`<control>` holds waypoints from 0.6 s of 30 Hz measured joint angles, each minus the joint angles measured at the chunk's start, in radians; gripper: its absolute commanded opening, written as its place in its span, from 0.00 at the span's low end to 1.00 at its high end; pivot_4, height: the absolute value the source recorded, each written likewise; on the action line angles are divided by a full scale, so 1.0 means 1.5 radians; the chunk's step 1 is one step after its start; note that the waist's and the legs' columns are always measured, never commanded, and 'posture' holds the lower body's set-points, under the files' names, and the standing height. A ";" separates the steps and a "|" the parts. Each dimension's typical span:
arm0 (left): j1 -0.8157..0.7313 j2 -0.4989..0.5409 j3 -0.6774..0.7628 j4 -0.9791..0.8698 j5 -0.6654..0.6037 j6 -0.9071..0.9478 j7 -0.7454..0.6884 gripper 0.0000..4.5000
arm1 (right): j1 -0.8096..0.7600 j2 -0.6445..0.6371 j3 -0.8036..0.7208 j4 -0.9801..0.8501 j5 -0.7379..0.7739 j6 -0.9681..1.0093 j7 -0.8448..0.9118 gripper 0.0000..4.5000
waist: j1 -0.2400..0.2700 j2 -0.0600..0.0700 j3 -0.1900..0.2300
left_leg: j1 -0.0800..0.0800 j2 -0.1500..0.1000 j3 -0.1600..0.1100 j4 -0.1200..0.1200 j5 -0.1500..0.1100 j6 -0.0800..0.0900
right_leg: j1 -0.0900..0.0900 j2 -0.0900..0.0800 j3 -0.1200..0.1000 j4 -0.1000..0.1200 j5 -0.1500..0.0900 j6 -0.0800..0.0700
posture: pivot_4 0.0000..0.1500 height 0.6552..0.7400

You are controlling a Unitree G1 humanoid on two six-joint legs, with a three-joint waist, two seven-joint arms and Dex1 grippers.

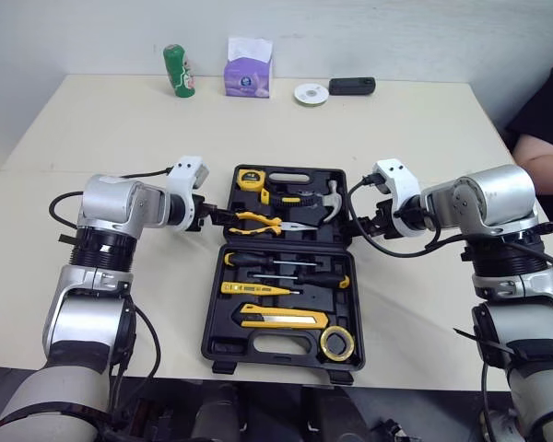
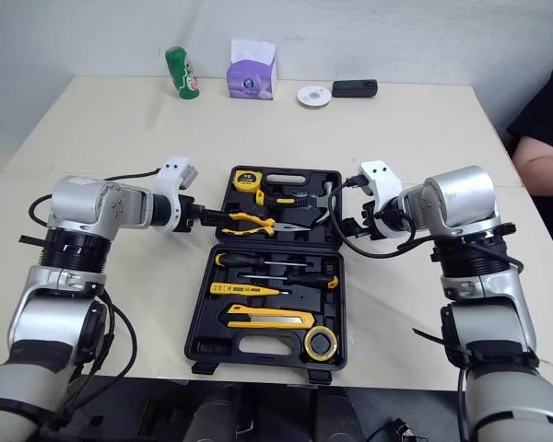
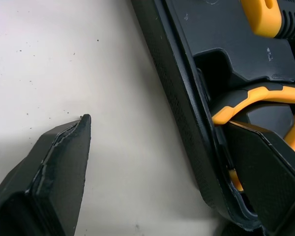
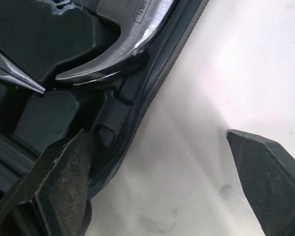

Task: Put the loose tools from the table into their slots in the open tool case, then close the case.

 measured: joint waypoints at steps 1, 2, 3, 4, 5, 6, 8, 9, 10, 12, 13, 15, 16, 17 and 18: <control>0.000 -0.003 0.000 0.000 0.002 0.000 0.000 1.00 | 0.000 0.001 0.000 0.002 -0.001 -0.001 -0.003 0.98 | 0.000 0.000 0.000 | 0.000 0.000 0.000 0.000 0.000 0.000 | 0.000 0.000 0.000 0.000 0.000 0.000 | 1.00 1.00; 0.000 -0.004 0.000 0.000 0.003 0.000 0.000 1.00 | 0.000 0.002 0.000 0.005 -0.002 -0.002 -0.004 0.98 | 0.000 0.000 0.000 | 0.000 0.000 0.000 0.000 0.000 0.000 | 0.000 0.000 0.000 0.000 0.000 0.000 | 1.00 1.00; 0.000 -0.005 0.001 0.000 0.004 0.000 0.000 1.00 | 0.000 0.003 0.000 0.008 -0.003 -0.003 -0.005 0.98 | 0.001 0.000 0.000 | 0.000 0.000 0.000 0.000 0.000 0.000 | 0.000 0.000 0.000 0.000 0.000 0.000 | 1.00 1.00; 0.000 -0.005 0.001 0.000 0.005 0.000 0.000 1.00 | -0.001 0.006 0.000 0.013 -0.004 -0.004 -0.007 0.98 | 0.001 0.000 0.000 | 0.000 0.000 0.000 0.000 0.000 0.000 | 0.000 0.000 0.000 0.000 0.000 0.000 | 1.00 1.00; 0.000 -0.006 0.001 -0.001 0.006 0.000 -0.001 1.00 | -0.001 0.008 0.000 0.019 -0.005 -0.008 -0.010 0.98 | 0.001 0.000 0.000 | 0.000 0.000 0.000 0.000 0.000 0.000 | 0.000 0.000 0.000 0.000 0.000 0.000 | 1.00 1.00; 0.000 -0.007 0.003 -0.001 0.008 0.000 -0.001 1.00 | -0.001 0.010 0.000 0.024 -0.005 -0.011 -0.013 0.98 | 0.001 0.000 0.000 | 0.000 0.000 0.000 0.000 0.000 0.000 | 0.000 0.000 0.000 0.000 0.000 0.000 | 1.00 1.00; 0.000 -0.008 0.005 -0.001 0.010 0.000 -0.001 1.00 | -0.004 0.017 0.000 0.036 -0.008 -0.015 -0.019 0.98 | 0.000 0.000 0.000 | 0.000 0.000 0.000 0.000 0.000 0.000 | 0.000 0.000 0.000 0.000 0.000 0.000 | 1.00 1.00; 0.000 -0.009 0.005 -0.001 0.011 0.000 -0.001 1.00 | -0.008 0.022 0.000 0.044 -0.011 -0.017 -0.022 0.98 | 0.000 0.000 0.000 | 0.000 0.000 0.000 0.000 0.000 0.000 | 0.000 0.000 0.000 0.000 0.000 0.000 | 1.00 1.00; 0.000 -0.010 0.006 -0.001 0.012 -0.001 0.000 1.00 | -0.010 0.026 0.001 0.052 -0.013 -0.022 -0.024 0.98 | 0.000 0.000 0.000 | 0.000 0.000 0.000 0.000 0.000 0.000 | 0.000 0.000 0.000 0.000 0.000 0.000 | 1.00 1.00; 0.000 -0.013 0.007 -0.001 0.013 -0.002 0.000 1.00 | -0.014 0.028 0.002 0.061 -0.017 -0.029 -0.028 0.87 | 0.001 0.000 0.000 | 0.000 0.000 0.000 0.000 0.000 0.000 | 0.000 0.000 0.000 0.000 0.000 0.000 | 1.00 1.00; 0.000 -0.013 0.007 -0.001 0.014 -0.002 0.000 0.94 | -0.014 0.029 0.002 0.062 -0.017 -0.029 -0.028 0.81 | 0.001 0.000 0.000 | 0.000 0.000 0.000 0.000 0.000 0.000 | 0.000 0.000 0.000 0.000 0.000 0.000 | 1.00 1.00; 0.001 -0.017 0.007 -0.001 0.014 -0.004 -0.001 0.83 | -0.018 0.035 0.004 0.062 -0.016 -0.032 -0.026 0.62 | 0.001 0.000 0.000 | 0.000 0.000 0.000 0.000 0.000 0.000 | 0.000 0.000 0.000 0.001 0.000 0.000 | 1.00 1.00; 0.001 -0.022 0.007 -0.001 0.014 -0.003 -0.002 0.72 | -0.019 0.037 0.006 0.062 -0.014 -0.033 -0.026 0.50 | 0.002 0.000 0.000 | 0.000 0.000 0.000 0.000 0.000 0.001 | 0.001 0.000 0.000 0.001 0.000 0.000 | 1.00 1.00; 0.001 -0.026 0.008 -0.001 0.013 0.001 -0.004 0.63 | -0.020 0.042 0.003 0.063 -0.012 -0.029 -0.025 0.39 | 0.002 0.000 0.000 | 0.000 0.000 0.000 0.000 0.000 0.001 | 0.001 0.000 0.000 0.001 0.000 0.000 | 1.00 1.00; 0.001 -0.031 0.011 0.000 0.011 0.006 -0.004 0.54 | -0.022 0.048 -0.002 0.065 -0.010 -0.025 -0.025 0.30 | 0.001 0.000 0.000 | 0.000 -0.001 0.000 0.001 0.000 0.001 | 0.001 0.000 0.000 0.001 0.000 0.000 | 1.00 1.00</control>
